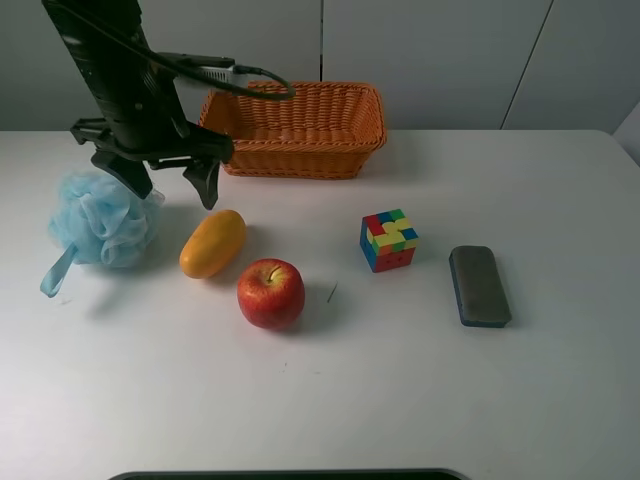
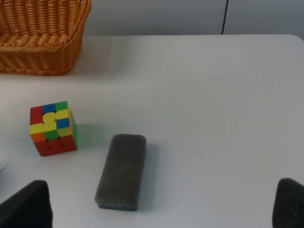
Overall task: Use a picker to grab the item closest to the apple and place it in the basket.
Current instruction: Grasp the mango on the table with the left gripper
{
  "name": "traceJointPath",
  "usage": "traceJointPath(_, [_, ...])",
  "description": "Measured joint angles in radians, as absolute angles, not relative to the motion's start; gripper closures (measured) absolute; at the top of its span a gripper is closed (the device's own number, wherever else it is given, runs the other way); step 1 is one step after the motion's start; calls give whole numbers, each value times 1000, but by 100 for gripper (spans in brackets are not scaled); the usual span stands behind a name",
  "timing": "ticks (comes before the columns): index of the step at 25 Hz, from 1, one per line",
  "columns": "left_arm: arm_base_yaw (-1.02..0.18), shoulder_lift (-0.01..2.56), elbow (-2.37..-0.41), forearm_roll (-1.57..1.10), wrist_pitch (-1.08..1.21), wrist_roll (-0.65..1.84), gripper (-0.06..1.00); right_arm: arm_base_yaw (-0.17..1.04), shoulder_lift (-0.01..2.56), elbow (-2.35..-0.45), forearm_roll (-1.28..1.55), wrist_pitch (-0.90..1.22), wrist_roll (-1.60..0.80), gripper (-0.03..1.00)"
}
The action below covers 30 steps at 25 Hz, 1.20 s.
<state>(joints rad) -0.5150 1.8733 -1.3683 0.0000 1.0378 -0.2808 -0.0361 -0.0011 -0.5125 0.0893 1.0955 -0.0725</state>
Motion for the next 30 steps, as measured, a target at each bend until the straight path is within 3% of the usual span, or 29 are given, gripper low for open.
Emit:
traceJointPath(27, [-532,2184,-1417,-73,914,-262,22,-36,-1,-513,89,1096,-73,27])
traceJointPath(30, [-532,2184,-1417,-73,914,-262,30,-36,-1,-513,89,1096,-73,27])
